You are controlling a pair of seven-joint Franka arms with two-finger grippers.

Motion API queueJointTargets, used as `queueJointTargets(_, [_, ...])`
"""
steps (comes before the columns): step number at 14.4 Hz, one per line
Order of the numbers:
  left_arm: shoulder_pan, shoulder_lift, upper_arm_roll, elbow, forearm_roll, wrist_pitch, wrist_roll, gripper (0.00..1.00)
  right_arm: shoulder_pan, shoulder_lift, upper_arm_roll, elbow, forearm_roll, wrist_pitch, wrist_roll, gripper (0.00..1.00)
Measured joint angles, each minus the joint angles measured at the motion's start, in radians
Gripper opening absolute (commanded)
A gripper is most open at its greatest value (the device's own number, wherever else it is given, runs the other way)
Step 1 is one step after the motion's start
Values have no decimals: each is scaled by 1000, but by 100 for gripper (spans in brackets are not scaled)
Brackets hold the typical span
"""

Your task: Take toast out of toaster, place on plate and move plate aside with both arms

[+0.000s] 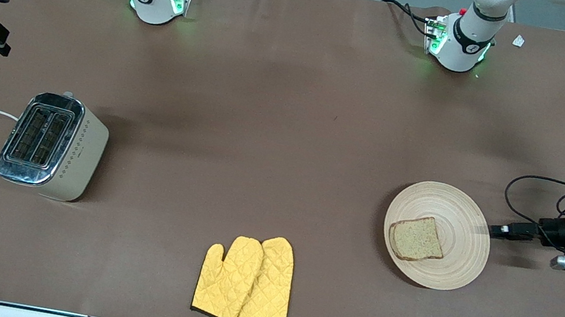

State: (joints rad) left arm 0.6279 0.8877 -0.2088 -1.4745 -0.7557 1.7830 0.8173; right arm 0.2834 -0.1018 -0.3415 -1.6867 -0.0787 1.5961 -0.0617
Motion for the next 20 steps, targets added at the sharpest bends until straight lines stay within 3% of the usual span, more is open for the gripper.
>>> queueJointTargets(5, [1, -51, -15, 131, 111, -8, -109, 100, 0, 0, 0, 0, 0, 0, 0, 100])
queueJointTargets(9, [-20, -131, -27, 138, 165, -10, -222, 100, 0, 0, 0, 0, 0, 0, 0, 100])
queueJointTargets(12, [-57, -205, -32, 139, 269, -10, -338, 100, 0, 0, 0, 0, 0, 0, 0, 100])
queueJointTargets(20, [-233, -430, -50, 140, 508, -117, -701, 100, 0, 0, 1, 0, 0, -12, 0, 100])
